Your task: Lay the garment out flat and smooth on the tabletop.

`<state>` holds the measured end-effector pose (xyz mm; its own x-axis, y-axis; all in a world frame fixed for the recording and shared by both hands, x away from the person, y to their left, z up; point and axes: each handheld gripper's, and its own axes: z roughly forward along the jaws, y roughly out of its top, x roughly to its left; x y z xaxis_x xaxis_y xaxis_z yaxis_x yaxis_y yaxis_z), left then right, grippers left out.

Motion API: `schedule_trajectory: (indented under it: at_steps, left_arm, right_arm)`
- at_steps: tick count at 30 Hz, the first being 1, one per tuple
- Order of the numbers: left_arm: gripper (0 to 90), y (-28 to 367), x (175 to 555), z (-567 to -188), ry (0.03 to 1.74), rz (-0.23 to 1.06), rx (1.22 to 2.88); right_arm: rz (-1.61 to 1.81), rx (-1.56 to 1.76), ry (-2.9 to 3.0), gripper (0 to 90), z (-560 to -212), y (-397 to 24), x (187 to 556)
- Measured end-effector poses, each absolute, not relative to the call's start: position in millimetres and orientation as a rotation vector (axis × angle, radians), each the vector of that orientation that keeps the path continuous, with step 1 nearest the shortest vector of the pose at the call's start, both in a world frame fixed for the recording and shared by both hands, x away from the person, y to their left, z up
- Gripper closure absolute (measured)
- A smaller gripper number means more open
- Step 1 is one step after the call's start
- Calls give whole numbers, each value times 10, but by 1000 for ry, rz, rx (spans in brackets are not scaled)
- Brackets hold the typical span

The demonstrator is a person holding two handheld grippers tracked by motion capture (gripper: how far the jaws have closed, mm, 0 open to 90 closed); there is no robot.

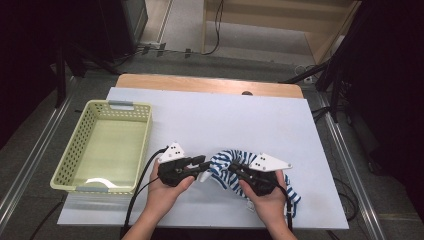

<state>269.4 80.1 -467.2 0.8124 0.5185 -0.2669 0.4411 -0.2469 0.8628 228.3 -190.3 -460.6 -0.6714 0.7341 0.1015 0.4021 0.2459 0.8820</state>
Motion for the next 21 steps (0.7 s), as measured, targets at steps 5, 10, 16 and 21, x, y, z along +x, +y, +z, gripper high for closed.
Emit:
schedule_trajectory:
  at_steps: [5, 10, 16, 21]
  left_arm:
    - [542, 801, 2685, -4739, 707, 70, 1886]
    - [479, 738, 2707, -4834, 700, 42, 1898]
    - [468, 655, 2745, -4919, 728, 30, 1919]
    - [421, 659, 2720, -4922, 724, 49, 1922]
  right_arm:
    - [1412, 1094, 2167, 830, -4565, -2043, 2411]
    - [1425, 1149, 2138, 829, -4553, -2183, 2505]
    - [1418, 1214, 2107, 829, -4577, -2382, 2627]
    - [1374, 1310, 2053, 828, -4644, -2644, 2751]
